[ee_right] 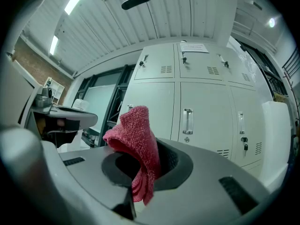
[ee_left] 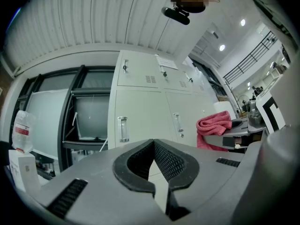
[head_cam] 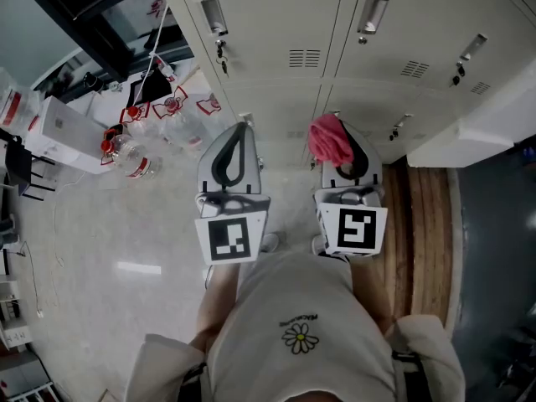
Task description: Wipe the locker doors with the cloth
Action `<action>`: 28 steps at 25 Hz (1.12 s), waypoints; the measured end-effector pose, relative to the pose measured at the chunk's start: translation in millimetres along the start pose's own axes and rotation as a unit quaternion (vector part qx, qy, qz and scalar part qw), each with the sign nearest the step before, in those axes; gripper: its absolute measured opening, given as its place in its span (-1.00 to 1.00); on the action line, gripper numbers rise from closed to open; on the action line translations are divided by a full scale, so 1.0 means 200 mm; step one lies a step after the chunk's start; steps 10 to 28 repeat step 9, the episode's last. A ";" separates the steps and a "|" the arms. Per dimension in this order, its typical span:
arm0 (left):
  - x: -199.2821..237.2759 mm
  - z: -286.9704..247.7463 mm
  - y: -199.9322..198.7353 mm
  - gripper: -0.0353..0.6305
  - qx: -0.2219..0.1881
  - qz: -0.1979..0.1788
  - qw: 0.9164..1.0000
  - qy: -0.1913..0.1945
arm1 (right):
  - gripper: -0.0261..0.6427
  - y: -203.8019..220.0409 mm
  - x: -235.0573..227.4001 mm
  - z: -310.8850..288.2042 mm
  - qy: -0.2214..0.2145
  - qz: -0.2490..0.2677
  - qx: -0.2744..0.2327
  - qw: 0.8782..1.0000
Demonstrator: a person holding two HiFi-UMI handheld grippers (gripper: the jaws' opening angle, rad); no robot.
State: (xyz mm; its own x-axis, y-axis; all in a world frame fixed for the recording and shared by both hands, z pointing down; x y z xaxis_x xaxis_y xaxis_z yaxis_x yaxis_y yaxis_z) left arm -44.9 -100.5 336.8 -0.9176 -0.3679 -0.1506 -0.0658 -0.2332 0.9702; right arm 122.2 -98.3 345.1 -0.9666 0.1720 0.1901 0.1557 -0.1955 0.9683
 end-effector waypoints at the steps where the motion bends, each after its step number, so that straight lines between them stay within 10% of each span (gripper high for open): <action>1: 0.00 0.00 0.00 -0.84 -0.001 0.001 1.000 -0.002 | -0.83 0.00 0.00 0.00 -0.001 0.000 -0.001 1.000; 28: 0.04 0.02 -0.01 -0.84 0.000 -0.005 1.000 -0.010 | -0.83 0.01 0.00 -0.02 -0.001 0.000 0.003 1.000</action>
Point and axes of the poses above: the fingertips, and each gripper's own axes: z backward along the fingers, x to its left, y out of its underside, the point moved 6 cm from there along z, backward along the fingers, and after that the axes turned 3 degrees about y, right-handed, at the moved point
